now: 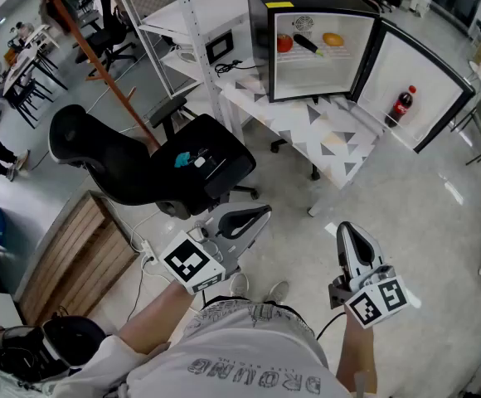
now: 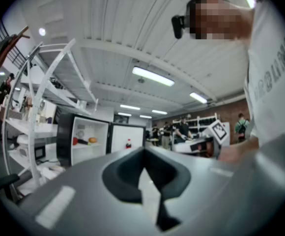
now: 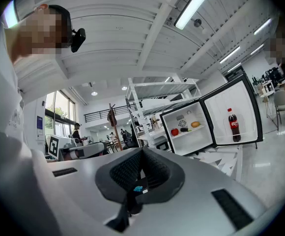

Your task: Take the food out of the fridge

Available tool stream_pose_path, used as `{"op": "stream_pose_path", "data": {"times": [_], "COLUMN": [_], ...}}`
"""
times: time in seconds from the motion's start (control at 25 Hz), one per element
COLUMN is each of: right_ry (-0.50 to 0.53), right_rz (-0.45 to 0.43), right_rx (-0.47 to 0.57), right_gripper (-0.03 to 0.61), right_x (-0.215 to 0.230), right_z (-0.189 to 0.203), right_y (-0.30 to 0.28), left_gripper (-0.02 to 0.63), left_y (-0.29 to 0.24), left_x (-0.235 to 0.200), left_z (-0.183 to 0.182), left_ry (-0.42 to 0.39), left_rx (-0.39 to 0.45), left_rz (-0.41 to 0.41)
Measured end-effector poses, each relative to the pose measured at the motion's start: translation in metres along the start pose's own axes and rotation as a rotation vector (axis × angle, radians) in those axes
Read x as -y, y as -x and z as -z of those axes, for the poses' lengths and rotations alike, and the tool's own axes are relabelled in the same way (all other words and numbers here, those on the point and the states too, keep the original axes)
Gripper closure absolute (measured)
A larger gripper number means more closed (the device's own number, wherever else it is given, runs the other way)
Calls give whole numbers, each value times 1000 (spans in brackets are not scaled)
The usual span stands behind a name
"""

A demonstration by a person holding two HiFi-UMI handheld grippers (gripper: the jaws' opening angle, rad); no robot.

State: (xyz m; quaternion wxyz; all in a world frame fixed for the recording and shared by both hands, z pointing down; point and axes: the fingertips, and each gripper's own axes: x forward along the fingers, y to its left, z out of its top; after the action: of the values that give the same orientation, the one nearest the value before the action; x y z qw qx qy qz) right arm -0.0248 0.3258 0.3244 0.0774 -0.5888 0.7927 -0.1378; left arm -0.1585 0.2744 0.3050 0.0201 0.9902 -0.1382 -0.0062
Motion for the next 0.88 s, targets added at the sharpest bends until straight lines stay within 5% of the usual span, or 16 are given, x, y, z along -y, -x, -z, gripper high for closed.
{"op": "stream_pose_path", "data": {"times": [0.88], "right_ry": [25], "right_rz": [-7], "right_rx": [-8], "right_gripper": [588], "right_x": [27], "right_z": [1], "right_y": [22], "left_gripper": [607], "left_y": [-26], "left_x": [24], "left_z": [15], "left_ry": [8], "left_rx": [-26], "left_rz": [-35]}}
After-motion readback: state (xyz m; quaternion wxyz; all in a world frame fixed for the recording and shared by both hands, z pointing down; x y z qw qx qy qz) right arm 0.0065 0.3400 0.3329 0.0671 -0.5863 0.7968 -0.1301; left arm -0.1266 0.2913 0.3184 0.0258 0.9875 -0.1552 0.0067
